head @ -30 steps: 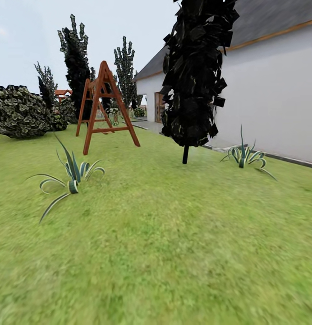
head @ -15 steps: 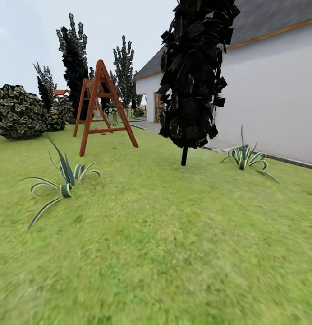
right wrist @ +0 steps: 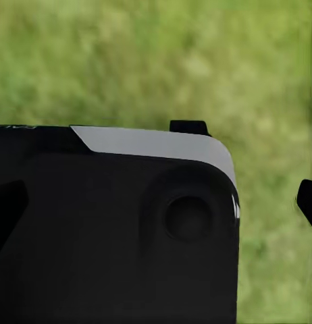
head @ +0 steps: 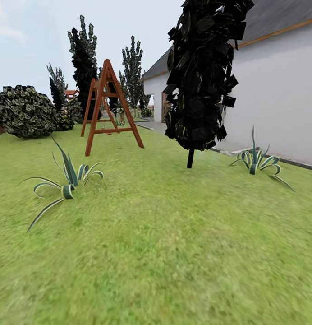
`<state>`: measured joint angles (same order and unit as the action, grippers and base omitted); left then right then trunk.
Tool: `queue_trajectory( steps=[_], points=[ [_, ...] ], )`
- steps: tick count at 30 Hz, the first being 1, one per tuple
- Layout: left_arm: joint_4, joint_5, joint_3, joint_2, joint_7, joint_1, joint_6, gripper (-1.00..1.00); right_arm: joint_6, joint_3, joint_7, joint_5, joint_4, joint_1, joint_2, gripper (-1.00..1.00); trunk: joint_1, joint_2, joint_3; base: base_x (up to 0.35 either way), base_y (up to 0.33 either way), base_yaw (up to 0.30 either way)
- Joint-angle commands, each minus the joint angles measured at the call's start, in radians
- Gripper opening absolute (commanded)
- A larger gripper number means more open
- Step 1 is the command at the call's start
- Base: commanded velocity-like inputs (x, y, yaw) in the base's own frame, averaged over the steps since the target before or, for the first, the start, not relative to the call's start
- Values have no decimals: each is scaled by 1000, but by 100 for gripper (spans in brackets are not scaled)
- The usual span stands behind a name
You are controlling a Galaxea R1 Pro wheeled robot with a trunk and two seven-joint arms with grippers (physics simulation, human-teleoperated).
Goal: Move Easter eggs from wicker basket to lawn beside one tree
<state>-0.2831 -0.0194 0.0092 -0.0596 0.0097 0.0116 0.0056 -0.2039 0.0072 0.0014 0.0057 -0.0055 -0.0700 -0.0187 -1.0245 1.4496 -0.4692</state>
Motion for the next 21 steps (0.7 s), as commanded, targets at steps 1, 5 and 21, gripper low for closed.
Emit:
queue_trajectory(
  steps=[1, 5, 21],
  points=[
    [-2, -2, 1, 0, 1, 1, 1, 100, -3, 0, 0, 0, 1, -1, 0, 100, -1, 0, -1, 291, -177, 263],
    [-2, -2, 1, 0, 1, 0, 1, 100, -3, 0, 0, 0, 1, -1, 0, 100, -1, 0, -1, 291, -177, 205],
    [-2, -2, 2, 0, 1, 1, 1, 100, -3, 0, 0, 0, 0, -1, -1, 100, -1, 0, -1, 273, -192, 17]
  ],
)
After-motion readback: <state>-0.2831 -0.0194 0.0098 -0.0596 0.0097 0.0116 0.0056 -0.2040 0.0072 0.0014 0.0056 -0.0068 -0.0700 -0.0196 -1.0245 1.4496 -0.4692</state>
